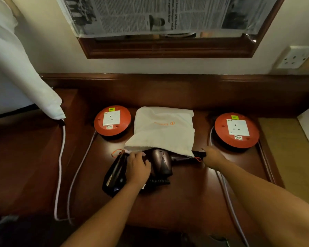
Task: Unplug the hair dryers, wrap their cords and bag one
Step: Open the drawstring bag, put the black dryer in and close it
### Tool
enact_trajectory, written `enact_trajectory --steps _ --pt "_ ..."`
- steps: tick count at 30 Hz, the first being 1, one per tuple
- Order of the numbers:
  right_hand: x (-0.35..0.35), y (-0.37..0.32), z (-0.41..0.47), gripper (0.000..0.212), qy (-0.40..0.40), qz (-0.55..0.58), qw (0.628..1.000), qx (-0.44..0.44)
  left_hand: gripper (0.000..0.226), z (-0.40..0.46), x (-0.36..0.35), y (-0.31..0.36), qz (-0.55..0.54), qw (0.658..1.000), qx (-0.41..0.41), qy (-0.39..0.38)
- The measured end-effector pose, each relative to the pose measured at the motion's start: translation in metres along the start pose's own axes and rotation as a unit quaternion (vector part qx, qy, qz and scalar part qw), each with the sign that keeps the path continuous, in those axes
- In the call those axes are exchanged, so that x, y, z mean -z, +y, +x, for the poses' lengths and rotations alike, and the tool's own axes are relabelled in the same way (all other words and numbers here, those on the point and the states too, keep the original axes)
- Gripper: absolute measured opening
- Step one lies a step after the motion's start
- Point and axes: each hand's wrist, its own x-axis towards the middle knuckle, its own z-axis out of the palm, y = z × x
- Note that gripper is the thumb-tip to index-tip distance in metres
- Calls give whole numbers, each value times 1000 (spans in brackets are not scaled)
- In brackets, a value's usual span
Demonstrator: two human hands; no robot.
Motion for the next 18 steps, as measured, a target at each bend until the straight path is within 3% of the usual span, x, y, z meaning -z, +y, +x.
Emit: enact_trajectory --steps 2,6,8,13,18 --pt "-3 5 14 43 -22 -39 998 53 29 0 -15 5 -36 997 40 -62" --pt "-15 7 33 25 -61 -88 987 117 60 11 -33 17 -82 972 135 -175" --pt "-22 9 40 27 -71 -109 983 130 73 15 -37 22 -128 960 166 -184" --pt "-37 16 44 53 -54 -147 978 141 97 11 -49 30 -170 949 178 -197" --pt "-46 24 33 54 -64 -160 974 149 100 3 -57 27 -176 948 177 -195"
